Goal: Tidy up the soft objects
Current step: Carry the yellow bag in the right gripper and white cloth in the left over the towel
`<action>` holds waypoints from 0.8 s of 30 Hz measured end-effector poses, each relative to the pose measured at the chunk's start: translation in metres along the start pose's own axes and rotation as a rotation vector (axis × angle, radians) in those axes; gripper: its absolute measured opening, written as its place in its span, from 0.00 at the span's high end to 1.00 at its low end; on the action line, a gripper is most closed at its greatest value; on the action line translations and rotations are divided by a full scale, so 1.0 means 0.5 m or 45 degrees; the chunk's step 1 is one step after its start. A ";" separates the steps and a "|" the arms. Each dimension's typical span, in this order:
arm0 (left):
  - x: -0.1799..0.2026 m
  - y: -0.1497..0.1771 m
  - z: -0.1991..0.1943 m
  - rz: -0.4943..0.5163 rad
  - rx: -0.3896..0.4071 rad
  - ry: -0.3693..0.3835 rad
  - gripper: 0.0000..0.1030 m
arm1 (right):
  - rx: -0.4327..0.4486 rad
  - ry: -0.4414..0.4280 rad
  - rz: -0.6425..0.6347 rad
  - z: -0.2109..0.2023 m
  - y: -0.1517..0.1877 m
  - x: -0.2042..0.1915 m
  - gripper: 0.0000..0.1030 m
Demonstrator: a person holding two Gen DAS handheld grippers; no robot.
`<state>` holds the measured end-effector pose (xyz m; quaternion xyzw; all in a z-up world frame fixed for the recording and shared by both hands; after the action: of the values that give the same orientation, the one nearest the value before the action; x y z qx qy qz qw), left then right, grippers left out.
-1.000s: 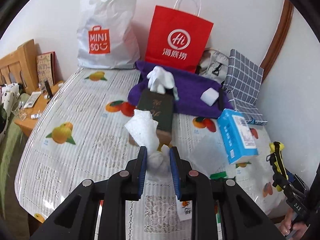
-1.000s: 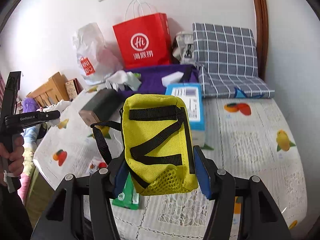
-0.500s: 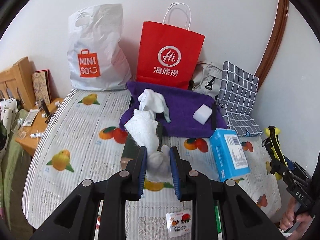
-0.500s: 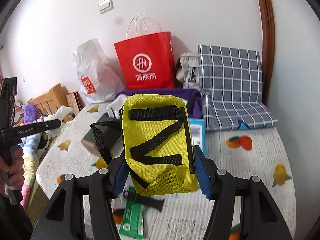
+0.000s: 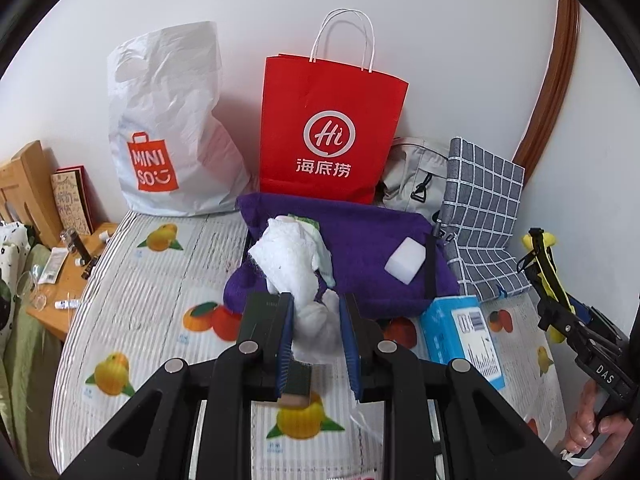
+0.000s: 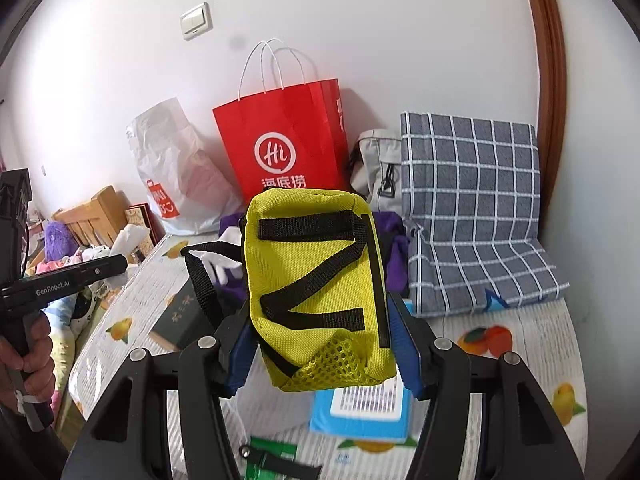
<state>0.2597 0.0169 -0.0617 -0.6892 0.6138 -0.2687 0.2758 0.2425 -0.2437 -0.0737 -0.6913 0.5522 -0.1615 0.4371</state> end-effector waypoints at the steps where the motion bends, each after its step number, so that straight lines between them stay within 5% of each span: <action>1: 0.002 -0.007 0.007 0.005 0.002 -0.001 0.79 | 0.002 -0.001 -0.002 0.006 -0.006 0.001 0.43; 24: 0.039 -0.132 0.204 0.061 -0.054 0.034 0.79 | -0.044 -0.002 0.052 0.222 -0.129 0.070 0.43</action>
<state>0.3799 0.0089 -0.0861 -0.6763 0.6394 -0.2582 0.2592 0.3729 -0.2276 -0.0950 -0.6876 0.5685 -0.1425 0.4287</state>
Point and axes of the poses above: each gripper's, at about its wrist camera, not at the fingertips, and z roughly the way its jaws point, x to its right, y to its underside, the point moved 3 cm from there along z, roughly the way its jaws point, and after that the axes turned 10 degrees about -y, right-handed, at the moved point
